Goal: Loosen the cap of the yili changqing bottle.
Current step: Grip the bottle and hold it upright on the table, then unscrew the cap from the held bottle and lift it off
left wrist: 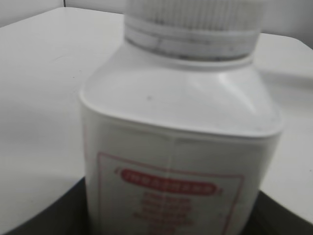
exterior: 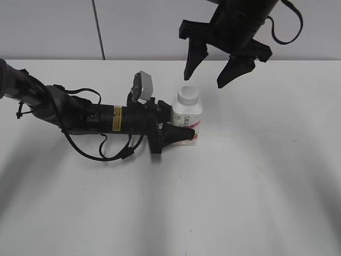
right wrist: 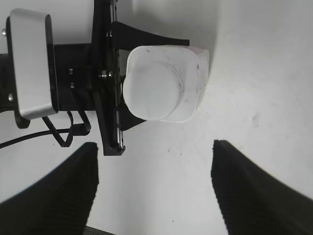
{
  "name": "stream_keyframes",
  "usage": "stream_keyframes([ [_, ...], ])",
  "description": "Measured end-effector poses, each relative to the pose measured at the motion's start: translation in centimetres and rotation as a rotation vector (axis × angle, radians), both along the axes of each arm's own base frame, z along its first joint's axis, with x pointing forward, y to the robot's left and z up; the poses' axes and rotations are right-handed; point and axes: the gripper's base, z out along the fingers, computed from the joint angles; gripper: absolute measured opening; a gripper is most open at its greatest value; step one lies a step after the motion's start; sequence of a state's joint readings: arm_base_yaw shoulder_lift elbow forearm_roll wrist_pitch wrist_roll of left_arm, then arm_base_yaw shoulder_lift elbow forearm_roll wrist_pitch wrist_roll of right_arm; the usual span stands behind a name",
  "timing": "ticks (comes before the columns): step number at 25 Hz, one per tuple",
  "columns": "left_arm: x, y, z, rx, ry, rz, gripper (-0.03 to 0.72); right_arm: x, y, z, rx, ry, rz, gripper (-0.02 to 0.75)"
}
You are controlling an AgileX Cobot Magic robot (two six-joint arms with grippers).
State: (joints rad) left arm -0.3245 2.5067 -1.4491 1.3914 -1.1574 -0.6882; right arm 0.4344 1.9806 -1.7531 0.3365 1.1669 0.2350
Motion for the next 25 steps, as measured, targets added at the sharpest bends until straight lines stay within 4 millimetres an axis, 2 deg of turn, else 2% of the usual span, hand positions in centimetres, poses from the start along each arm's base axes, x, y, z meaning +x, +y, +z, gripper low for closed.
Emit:
stream_keyframes([
  [8,-0.1,0.0,-0.9,-0.053,0.040,0.022,0.416,1.2,1.0,-1.5,-0.014,0.016,0.004,0.565],
  [21,0.0,0.1,-0.8,-0.052,0.037,0.024,0.414,1.6,2.3,-1.9,-0.041,-0.018,0.030,0.565],
  [25,-0.1,0.1,-0.7,-0.039,0.029,0.010,0.414,2.0,2.3,-3.1,-0.062,-0.003,0.030,0.565],
])
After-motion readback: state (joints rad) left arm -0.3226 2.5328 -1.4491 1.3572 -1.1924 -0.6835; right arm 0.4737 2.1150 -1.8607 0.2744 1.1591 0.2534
